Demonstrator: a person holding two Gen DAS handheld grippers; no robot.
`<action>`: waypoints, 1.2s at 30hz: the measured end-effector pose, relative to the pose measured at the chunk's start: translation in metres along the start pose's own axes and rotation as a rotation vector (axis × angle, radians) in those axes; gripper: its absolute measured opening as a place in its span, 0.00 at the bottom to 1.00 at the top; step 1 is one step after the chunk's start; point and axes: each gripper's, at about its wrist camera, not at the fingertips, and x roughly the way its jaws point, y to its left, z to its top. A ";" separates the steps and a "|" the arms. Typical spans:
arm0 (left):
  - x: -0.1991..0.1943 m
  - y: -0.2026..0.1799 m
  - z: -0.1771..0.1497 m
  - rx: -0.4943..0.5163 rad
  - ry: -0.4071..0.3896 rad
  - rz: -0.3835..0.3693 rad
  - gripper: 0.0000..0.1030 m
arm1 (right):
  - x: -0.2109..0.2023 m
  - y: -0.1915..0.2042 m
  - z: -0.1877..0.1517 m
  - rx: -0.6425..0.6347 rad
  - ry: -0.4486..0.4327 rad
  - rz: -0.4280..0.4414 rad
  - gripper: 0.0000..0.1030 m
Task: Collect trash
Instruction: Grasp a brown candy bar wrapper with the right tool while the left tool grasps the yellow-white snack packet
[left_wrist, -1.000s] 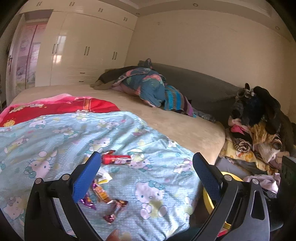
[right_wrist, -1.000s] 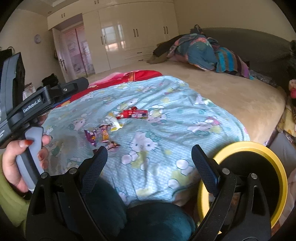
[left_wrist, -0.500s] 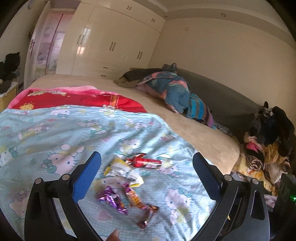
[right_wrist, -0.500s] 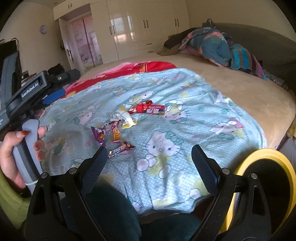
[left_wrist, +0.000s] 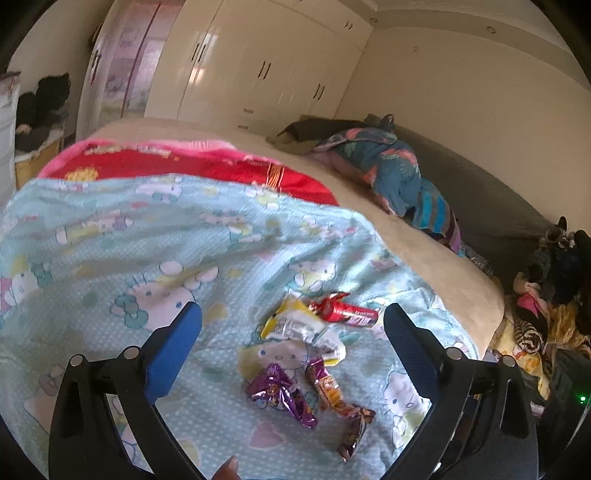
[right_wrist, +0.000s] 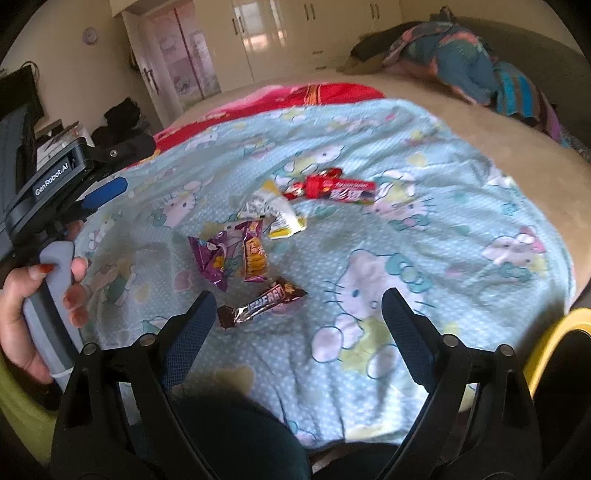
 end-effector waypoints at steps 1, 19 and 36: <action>0.005 0.002 -0.002 -0.013 0.017 -0.011 0.92 | 0.004 0.001 0.001 -0.004 0.010 0.003 0.79; 0.099 -0.003 -0.015 -0.131 0.270 -0.091 0.59 | 0.081 0.005 0.006 0.012 0.247 0.115 0.44; 0.166 -0.011 -0.025 -0.206 0.405 -0.070 0.59 | 0.071 -0.023 -0.015 0.059 0.201 0.133 0.09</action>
